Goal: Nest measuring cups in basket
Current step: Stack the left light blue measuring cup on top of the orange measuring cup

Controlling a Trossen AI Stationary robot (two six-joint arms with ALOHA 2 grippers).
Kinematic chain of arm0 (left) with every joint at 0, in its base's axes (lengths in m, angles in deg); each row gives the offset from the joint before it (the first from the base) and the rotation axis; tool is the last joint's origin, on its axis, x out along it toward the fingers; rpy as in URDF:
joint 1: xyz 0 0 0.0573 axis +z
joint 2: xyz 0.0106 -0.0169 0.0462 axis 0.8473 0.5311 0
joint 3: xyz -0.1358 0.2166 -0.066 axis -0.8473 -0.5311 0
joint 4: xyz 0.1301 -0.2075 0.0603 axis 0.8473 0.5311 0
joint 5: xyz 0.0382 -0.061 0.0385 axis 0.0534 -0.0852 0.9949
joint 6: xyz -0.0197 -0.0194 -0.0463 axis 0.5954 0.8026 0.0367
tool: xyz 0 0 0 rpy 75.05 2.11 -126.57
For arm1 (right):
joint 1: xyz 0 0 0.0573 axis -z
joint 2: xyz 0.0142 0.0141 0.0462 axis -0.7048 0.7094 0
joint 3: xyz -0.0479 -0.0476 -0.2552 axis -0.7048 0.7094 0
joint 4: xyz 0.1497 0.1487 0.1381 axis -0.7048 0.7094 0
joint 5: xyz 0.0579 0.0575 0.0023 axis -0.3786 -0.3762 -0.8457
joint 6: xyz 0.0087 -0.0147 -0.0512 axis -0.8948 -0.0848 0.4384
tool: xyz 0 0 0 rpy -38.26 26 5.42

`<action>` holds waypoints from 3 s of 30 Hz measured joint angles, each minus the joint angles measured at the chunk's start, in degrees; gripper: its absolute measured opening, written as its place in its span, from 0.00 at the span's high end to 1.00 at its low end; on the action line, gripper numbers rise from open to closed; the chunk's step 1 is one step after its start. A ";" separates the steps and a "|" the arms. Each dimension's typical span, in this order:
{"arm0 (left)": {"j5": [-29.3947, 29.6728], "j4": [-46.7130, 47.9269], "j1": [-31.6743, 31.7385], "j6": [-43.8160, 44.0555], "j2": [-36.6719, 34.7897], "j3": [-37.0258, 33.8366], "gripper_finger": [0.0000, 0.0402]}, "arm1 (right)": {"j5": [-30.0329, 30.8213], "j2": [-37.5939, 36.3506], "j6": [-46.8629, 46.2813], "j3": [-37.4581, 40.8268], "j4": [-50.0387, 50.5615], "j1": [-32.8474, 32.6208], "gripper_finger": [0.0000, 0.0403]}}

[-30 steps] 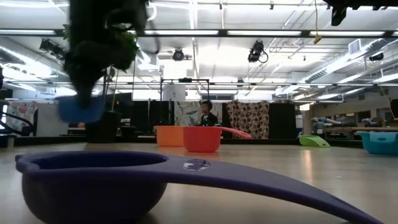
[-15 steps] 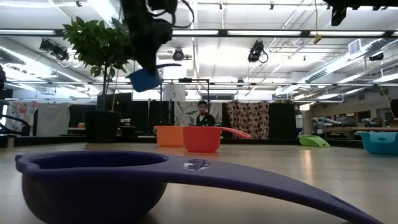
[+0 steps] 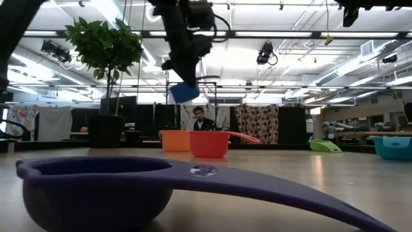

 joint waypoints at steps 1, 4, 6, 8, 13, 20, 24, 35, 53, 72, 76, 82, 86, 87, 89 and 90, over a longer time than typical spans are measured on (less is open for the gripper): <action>-0.02 0.25 0.00 -0.08 1.17 0.97 0.97 | 0.00 0.00 0.00 0.00 0.00 0.00 0.95; -0.04 1.33 0.00 -0.23 3.85 1.99 0.97 | 0.00 -0.01 0.01 0.00 0.00 0.00 0.95; -0.04 1.67 0.01 -0.23 5.32 2.01 0.97 | -0.02 -0.01 0.02 0.01 0.00 0.03 0.95; -0.32 3.31 0.06 -0.23 6.51 2.01 0.97 | 0.00 0.00 0.04 -0.01 0.00 0.05 0.95; 0.04 3.39 0.06 -0.23 8.36 2.01 0.97 | 0.00 0.00 0.08 0.01 0.02 0.05 0.95; 0.41 3.62 0.24 -0.23 10.04 2.01 0.97 | -0.06 -0.02 0.17 0.01 0.02 0.05 0.95; 0.41 3.69 0.24 -0.20 10.73 2.01 0.97 | -0.10 0.00 0.20 0.01 0.02 0.05 0.95; 0.41 3.95 0.52 -0.04 11.23 1.96 0.97 | -0.15 -0.02 0.19 0.01 0.02 0.05 0.95; -2.00 3.86 1.64 -0.19 11.20 1.96 0.97 | -0.17 -0.02 0.17 -0.01 0.02 0.05 0.95; -3.35 4.77 2.70 -0.67 11.20 1.96 0.97 | -0.19 0.00 0.17 -0.01 0.00 0.05 0.95; -3.59 5.22 2.97 -0.54 11.20 1.96 0.97 | -0.19 -0.01 0.17 -0.01 0.00 0.05 0.95; -5.09 5.37 2.83 -0.41 12.16 1.94 0.97 | -0.18 -0.02 0.20 0.00 -0.01 0.05 0.95; -5.03 5.05 2.42 -0.95 12.97 1.92 0.97 | -0.19 -0.01 0.20 0.00 -0.02 0.05 0.95; -5.03 4.90 2.39 -1.05 12.97 1.92 0.97 | -0.19 0.00 0.20 0.01 -0.02 0.05 0.95; -5.03 4.36 2.40 -1.26 12.97 1.92 0.97 | -0.17 0.00 0.34 0.00 -0.02 0.05 0.95; -5.01 4.08 2.43 -1.30 12.97 1.92 0.97 | -0.17 -0.01 0.46 0.01 -0.02 0.05 0.95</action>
